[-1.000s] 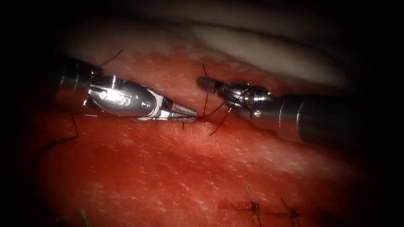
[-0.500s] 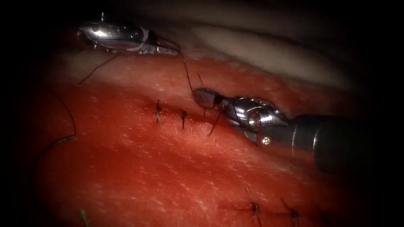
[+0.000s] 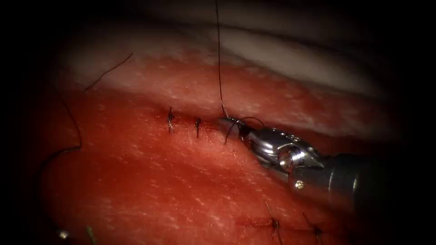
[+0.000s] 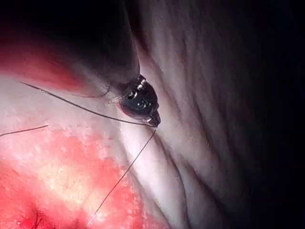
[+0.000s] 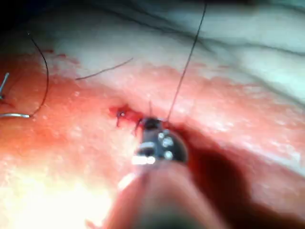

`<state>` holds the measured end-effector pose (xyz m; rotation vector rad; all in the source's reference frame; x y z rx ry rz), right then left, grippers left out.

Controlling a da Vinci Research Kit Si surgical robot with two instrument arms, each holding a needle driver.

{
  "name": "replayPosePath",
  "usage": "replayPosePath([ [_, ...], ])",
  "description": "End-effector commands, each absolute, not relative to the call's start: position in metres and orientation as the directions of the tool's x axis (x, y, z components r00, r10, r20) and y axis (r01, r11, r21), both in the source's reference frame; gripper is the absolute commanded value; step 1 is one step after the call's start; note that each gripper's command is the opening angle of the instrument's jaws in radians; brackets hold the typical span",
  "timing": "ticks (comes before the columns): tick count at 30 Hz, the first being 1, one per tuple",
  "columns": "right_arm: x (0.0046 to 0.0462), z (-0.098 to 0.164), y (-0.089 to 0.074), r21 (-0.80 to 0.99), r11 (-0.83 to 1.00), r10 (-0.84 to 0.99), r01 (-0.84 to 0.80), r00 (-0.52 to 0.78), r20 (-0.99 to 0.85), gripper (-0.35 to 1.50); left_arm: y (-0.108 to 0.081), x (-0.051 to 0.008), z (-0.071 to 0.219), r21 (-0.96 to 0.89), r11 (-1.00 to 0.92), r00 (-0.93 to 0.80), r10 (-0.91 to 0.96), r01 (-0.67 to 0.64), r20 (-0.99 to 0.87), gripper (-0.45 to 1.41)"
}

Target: Wound Closure

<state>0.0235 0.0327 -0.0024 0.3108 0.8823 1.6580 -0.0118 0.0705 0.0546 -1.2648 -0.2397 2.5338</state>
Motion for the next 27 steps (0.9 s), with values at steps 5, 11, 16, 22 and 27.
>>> replayPosePath([
  [5, 0.0245, -0.0022, 0.0329, 0.692, -0.029, 0.924, -0.722, -0.283, -0.257, -0.35, 0.0732, -0.0138, 0.0561, -0.284, -0.938, -0.573, 0.346, -0.198, -0.743, -0.35],
  [11, 0.0243, -0.0031, 0.032, 0.693, 0.02, 0.92, -0.721, -0.258, -0.295, -0.35, 0.076, -0.0143, 0.0573, -0.274, -0.941, -0.585, 0.337, -0.197, -0.737, -0.35],
  [16, 0.024, -0.0043, 0.0314, 0.686, 0.097, 0.9, -0.721, -0.23, -0.369, -0.35, 0.0761, -0.0136, 0.059, -0.263, -0.947, -0.613, 0.321, -0.186, -0.722, -0.35],
  [22, 0.0237, -0.0048, 0.0309, 0.665, 0.155, 0.885, -0.731, -0.197, -0.422, -0.35, 0.0778, -0.0129, 0.0614, -0.231, -0.95, -0.636, 0.311, -0.208, -0.707, -0.35],
  [27, 0.0231, -0.005, 0.0305, 0.645, 0.21, 0.864, -0.734, -0.17, -0.474, -0.35, 0.0798, -0.0151, 0.0617, -0.179, -0.957, -0.665, 0.286, -0.226, -0.69, -0.35],
])
